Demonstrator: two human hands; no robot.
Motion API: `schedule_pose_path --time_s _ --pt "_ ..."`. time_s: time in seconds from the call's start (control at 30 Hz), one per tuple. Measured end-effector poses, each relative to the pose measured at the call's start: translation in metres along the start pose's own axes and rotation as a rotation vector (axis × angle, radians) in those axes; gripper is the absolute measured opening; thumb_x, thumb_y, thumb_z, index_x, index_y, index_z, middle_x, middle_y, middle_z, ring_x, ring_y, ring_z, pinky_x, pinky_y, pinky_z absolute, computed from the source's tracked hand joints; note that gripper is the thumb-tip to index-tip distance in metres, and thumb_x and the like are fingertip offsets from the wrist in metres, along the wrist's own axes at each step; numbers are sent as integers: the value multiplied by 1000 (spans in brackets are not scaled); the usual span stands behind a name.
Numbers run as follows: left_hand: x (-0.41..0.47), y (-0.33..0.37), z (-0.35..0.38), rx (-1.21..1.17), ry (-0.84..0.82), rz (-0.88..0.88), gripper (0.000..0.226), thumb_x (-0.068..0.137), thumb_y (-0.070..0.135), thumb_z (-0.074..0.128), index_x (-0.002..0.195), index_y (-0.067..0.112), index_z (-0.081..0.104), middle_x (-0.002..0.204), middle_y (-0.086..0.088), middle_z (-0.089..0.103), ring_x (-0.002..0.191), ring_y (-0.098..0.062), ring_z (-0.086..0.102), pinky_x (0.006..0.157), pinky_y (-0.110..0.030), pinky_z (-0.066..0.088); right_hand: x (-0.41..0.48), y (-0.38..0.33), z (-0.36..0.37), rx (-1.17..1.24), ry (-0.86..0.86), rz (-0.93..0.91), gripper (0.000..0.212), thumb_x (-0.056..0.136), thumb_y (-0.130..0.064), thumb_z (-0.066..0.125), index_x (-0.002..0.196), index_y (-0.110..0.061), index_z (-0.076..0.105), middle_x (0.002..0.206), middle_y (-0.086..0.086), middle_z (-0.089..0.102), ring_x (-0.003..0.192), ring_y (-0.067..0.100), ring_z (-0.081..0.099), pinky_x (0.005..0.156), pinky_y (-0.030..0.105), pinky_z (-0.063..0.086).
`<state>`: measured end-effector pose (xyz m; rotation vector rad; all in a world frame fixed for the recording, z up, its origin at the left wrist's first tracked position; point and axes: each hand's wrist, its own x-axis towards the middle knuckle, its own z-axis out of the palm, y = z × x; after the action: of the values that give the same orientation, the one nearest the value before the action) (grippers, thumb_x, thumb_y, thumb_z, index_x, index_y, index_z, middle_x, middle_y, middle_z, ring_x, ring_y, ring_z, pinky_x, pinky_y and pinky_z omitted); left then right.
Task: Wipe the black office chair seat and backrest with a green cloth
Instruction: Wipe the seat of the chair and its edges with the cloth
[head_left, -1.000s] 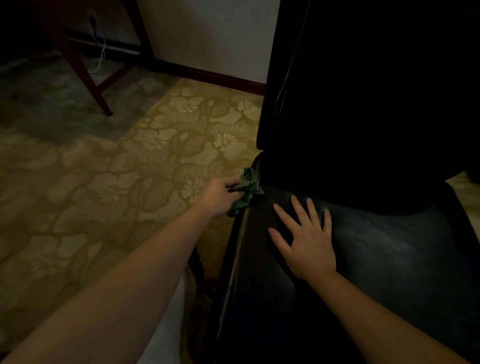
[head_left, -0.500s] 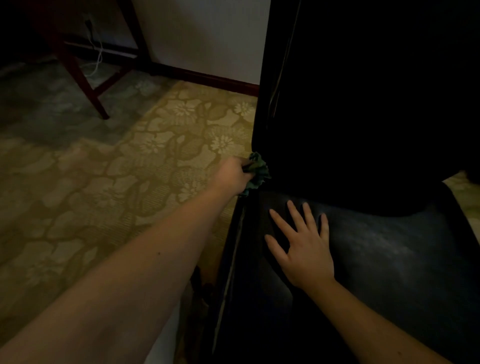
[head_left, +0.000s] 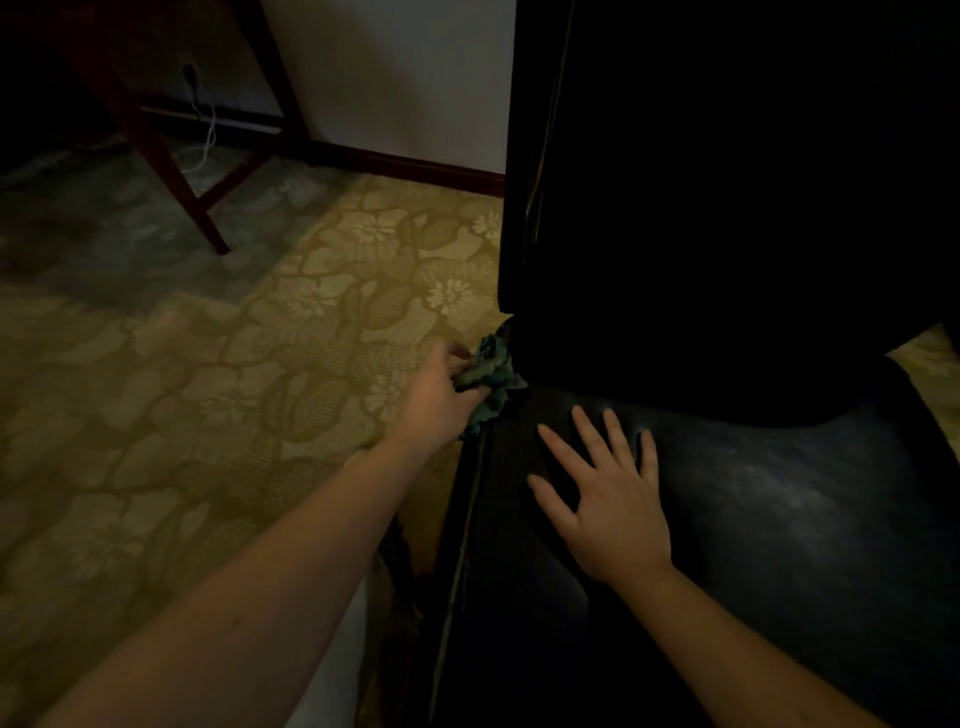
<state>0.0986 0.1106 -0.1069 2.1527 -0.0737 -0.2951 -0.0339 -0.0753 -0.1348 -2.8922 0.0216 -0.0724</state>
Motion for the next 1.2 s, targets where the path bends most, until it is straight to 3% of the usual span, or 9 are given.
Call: schedule_pose_path --time_s 0.07,0.13,0.37,0.5,0.67,0.8,0.93,1.1,1.2 --pt "-3 1 2 44 35 4 27 92 23 69 116 19 57 106 8 59 98 -8 56 64 -9 40 0 -1 -1 1 0 5 64 91 -73 16 149 -48 28 162 -6 19 152 21 5 120 52 -5" --pt "-9 -1 1 44 20 32 25 91 27 70 113 19 63 101 11 59 97 -7 57 64 -5 40 0 -1 -1 -8 -9 8 64 91 -73 17 149 -48 28 162 -6 18 152 21 4 120 52 -5" --pt "-27 0 -19 183 -162 72 43 93 27 67 135 23 60 135 9 57 117 -2 51 90 -15 40 -1 -2 -3 -15 -13 0 65 91 -74 14 149 -48 27 162 -5 20 152 21 4 120 53 -4" --pt "-9 14 -17 288 -156 115 38 95 20 66 133 20 62 133 -3 62 107 -11 60 74 -6 42 -1 -1 -1 -40 -7 -5 67 90 -74 12 149 -46 28 162 -3 21 152 23 6 120 54 -2" --pt "17 34 -11 293 -174 83 36 94 26 67 129 18 65 122 -6 67 109 -24 63 80 -25 47 0 -1 -1 -26 -9 -1 66 90 -74 18 148 -47 30 162 -3 22 151 24 8 120 54 -2" --pt "6 23 -10 204 -156 8 40 93 27 68 132 18 63 131 -5 63 113 -21 61 89 -28 50 -1 -1 -3 -32 -36 3 67 89 -76 16 149 -49 26 163 -5 18 152 22 3 120 53 -4" --pt "-15 10 -12 152 -140 -29 37 95 24 66 131 19 63 132 -6 62 110 -22 61 74 -20 48 -1 -1 -3 -76 -60 -8 69 88 -76 11 150 -49 21 163 -5 15 152 23 1 120 54 -4" --pt "-44 2 -6 194 -26 10 37 94 22 68 130 16 65 133 -5 63 120 -20 58 97 -28 49 -11 -10 -4 -120 -96 17 69 89 -72 3 152 -47 15 165 -1 9 152 27 -3 118 57 -8" --pt "-47 9 -5 207 -10 6 37 95 23 65 132 18 63 132 -5 64 117 -20 60 89 -22 47 -22 -14 -7 -79 -131 35 70 86 -73 -2 151 -50 9 165 -2 2 151 27 -8 117 58 -10"
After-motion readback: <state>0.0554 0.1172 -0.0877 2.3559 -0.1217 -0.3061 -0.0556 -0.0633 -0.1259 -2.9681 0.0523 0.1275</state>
